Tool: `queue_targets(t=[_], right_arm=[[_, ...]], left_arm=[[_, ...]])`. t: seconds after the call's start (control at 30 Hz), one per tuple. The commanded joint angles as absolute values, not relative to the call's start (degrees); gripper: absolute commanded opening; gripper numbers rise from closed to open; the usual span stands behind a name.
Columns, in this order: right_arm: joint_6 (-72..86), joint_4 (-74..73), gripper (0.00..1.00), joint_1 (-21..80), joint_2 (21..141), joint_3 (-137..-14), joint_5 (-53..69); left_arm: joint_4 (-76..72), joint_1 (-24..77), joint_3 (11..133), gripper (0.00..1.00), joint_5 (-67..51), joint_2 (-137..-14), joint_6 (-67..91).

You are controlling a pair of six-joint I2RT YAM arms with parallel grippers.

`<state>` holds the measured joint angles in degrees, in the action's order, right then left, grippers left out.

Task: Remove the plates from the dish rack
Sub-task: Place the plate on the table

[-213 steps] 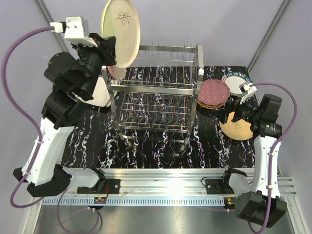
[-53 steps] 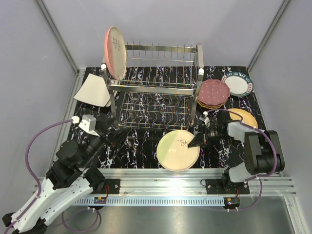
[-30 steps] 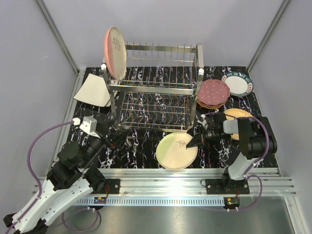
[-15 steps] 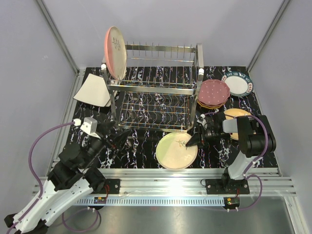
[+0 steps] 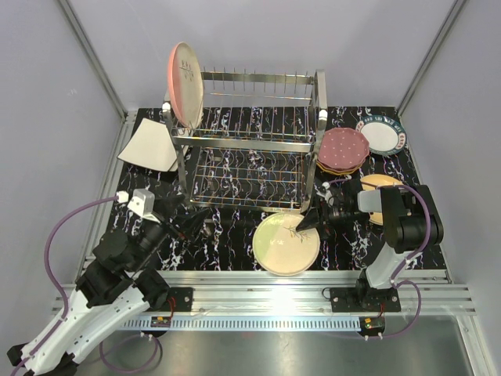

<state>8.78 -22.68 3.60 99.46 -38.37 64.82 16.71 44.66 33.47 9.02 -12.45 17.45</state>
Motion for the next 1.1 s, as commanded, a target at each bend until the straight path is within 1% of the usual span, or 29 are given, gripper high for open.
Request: queue_targets(t=[0.0, 0.13, 0.17, 0.2, 0.33, 0.47, 0.57, 0.87, 1.07], right_arm=[[9.8, -24.4, 0.81, 3.9, 96.8, -40.7, 63.7], [10.5, -24.5, 0.91, 3.8, 94.8, -40.6, 61.2], [10.7, -24.7, 0.98, 3.9, 94.4, -40.6, 60.4], [11.4, -24.5, 1.0, 3.8, 93.4, -40.4, 58.6], [11.9, -24.7, 1.0, 3.7, 90.5, -40.0, 56.7], [13.4, -26.4, 1.0, 3.8, 87.4, -40.6, 50.1], [13.7, -28.1, 1.0, 3.7, 85.7, -41.2, 47.4], [13.5, -28.8, 1.0, 3.7, 80.4, -40.0, 47.8], [13.7, -29.0, 1.0, 3.7, 79.4, -39.6, 46.8]], left_arm=[[14.3, 44.7, 34.0, 0.99, 8.5, -11.4, 18.3], [14.7, 44.7, 34.2, 0.99, 8.5, -10.9, 18.5], [14.9, 44.8, 34.2, 0.99, 8.5, -10.8, 18.5], [14.9, 44.8, 34.4, 0.99, 8.5, -10.8, 18.5], [15.4, 44.8, 34.4, 0.99, 8.4, -10.4, 18.6], [15.6, 44.7, 34.6, 0.99, 8.5, -10.0, 18.6], [15.5, 44.8, 34.6, 0.99, 8.4, -9.8, 18.7], [15.5, 44.8, 35.2, 0.99, 7.9, -9.8, 18.9], [15.8, 44.7, 35.3, 0.99, 7.9, -9.5, 19.0]])
